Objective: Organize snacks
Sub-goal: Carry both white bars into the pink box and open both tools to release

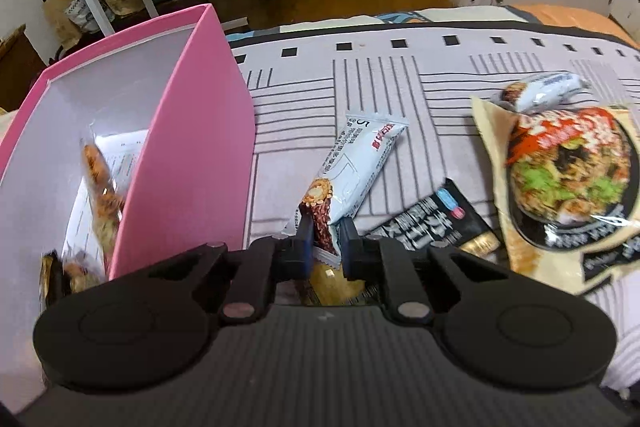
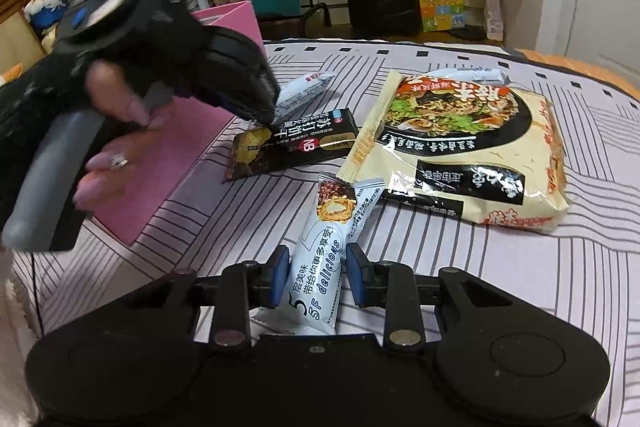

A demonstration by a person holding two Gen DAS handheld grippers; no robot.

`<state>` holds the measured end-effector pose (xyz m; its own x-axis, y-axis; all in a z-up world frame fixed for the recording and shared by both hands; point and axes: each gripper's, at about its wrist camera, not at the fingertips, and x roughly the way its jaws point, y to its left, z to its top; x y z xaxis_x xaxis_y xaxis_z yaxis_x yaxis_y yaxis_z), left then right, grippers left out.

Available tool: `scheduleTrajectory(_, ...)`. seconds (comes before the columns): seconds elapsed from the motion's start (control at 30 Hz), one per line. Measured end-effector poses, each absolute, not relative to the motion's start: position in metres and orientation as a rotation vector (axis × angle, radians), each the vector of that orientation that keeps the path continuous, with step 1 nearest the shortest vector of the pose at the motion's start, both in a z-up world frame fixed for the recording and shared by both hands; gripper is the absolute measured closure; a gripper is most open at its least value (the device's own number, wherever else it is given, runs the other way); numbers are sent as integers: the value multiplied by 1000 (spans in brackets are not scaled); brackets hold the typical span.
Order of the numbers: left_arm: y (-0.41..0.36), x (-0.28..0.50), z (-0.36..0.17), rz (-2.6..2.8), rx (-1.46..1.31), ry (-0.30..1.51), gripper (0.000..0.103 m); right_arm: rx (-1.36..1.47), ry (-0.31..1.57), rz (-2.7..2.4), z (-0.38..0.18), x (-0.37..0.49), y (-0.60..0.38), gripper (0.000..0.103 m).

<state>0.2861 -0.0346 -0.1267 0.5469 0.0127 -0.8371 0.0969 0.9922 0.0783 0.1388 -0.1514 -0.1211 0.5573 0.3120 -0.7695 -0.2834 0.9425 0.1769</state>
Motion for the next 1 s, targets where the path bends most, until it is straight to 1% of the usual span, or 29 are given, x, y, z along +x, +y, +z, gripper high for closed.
scheduleTrajectory(0.3, -30, 244, -97, -104, 87, 974, 91, 66, 942, 328, -103, 122, -152, 69)
scheduleTrajectory(0.47, -16, 218, -86, -149, 23, 1016, 91, 64, 928, 328, -89, 108, -152, 70)
scheduleTrajectory(0.63, 1, 187, -68, -183, -2, 1020, 91, 4, 882, 342, -62, 94, -140, 70)
scheduleTrajectory(0.8, 23, 157, -39, -194, -9, 985, 92, -73, 856, 405, -31, 86, -122, 70)
scheduleTrajectory(1.0, 61, 128, 2, -156, -4, 921, 92, -156, 878, 504, -2, 106, -87, 70)
